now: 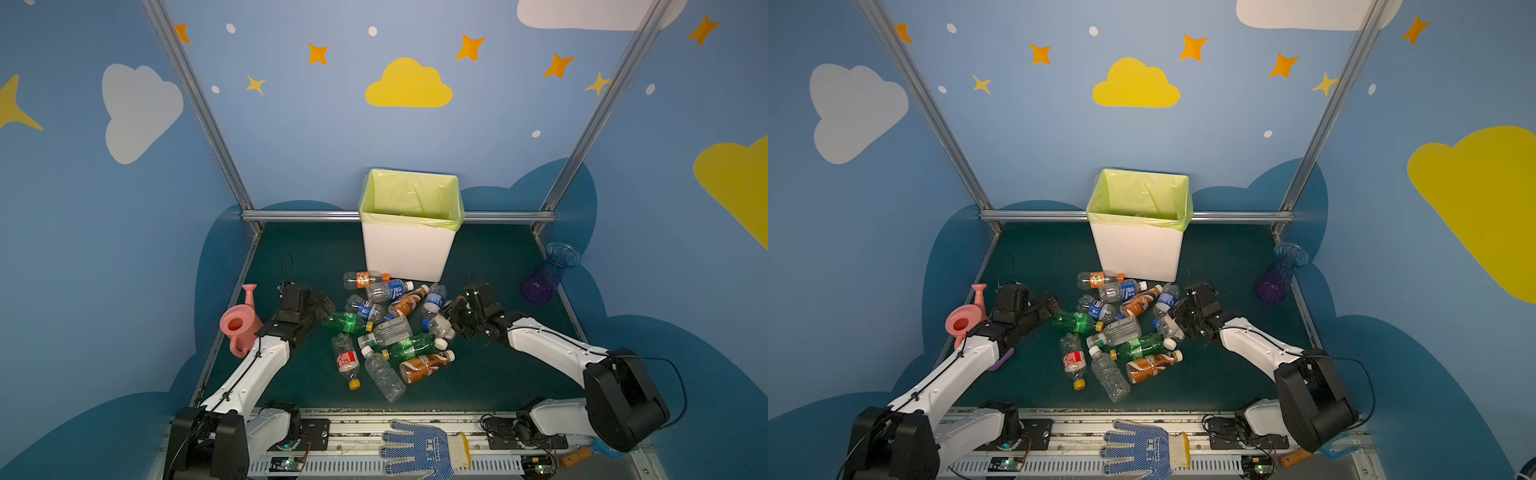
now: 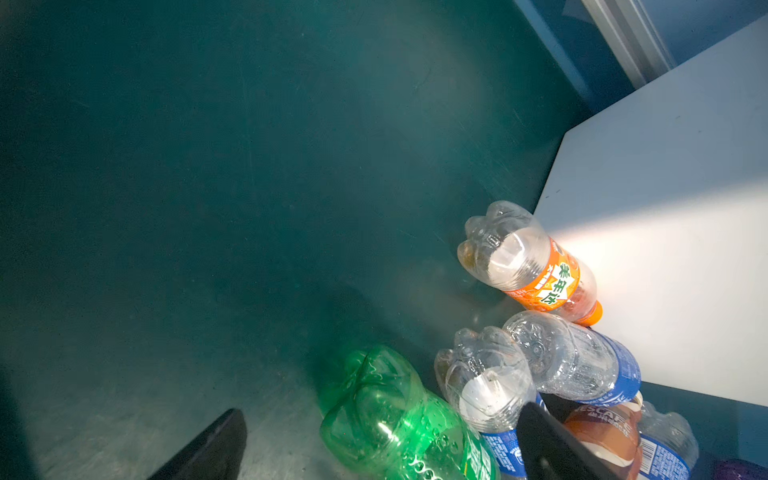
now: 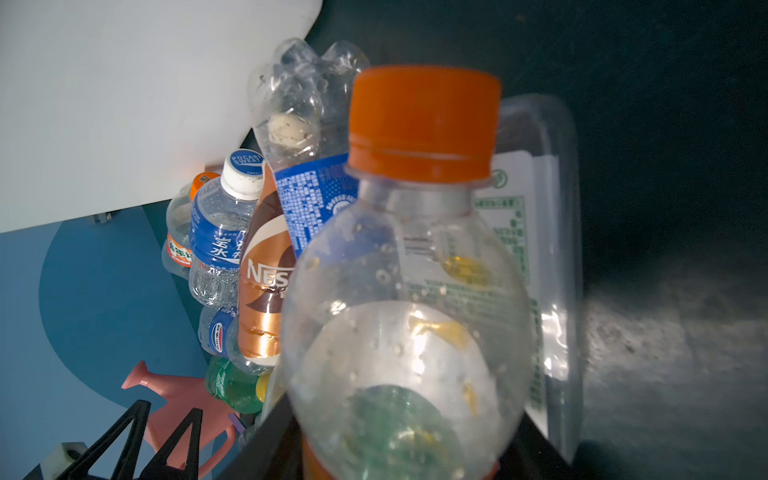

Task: Throw the plastic bottles in the bin
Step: 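Grasp an orange-capped clear bottle with the right gripper, then carry the orange-capped bottle with the right gripper over the bin and release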

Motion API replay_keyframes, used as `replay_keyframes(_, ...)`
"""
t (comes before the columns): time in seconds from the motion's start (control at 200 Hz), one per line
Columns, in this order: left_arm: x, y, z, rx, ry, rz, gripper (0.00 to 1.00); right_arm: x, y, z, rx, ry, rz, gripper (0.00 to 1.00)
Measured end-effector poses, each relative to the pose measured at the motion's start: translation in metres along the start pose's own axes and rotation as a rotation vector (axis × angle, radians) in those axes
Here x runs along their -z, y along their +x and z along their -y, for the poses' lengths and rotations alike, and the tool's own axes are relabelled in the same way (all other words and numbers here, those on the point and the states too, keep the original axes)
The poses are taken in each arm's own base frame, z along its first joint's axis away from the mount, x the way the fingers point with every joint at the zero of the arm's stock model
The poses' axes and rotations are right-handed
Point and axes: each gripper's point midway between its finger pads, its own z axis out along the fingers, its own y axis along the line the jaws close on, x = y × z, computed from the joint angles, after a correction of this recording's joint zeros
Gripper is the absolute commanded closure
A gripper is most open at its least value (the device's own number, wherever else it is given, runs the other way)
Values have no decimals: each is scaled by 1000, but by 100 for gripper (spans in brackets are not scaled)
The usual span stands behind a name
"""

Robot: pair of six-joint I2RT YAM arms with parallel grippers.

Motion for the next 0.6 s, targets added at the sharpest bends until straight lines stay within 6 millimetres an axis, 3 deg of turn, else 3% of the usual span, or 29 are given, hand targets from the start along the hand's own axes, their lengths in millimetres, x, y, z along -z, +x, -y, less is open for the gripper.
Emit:
replay_keyframes(0.185, 0, 1, -1, 0, -5, -1, 0, 4, -3, -8, 34, -14, 10, 51)
replay_keyframes(0.275, 0, 2, -3, 0, -9, -2, 0, 17, -13, -28, 76, -52, 43, 52)
replay_keyframes(0.35, 0, 2, -4, 0, -15, -2, 0, 40, -27, -56, 132, -107, 92, 52)
replay_keyframes(0.456, -1, 1, -6, 0, -27, 5, 0, 98, -65, -109, 233, -216, 238, 52)
replay_keyframes(0.596, -3, 4, -15, 20, -50, 3, 0, 223, -121, -183, 376, -385, 547, 50)
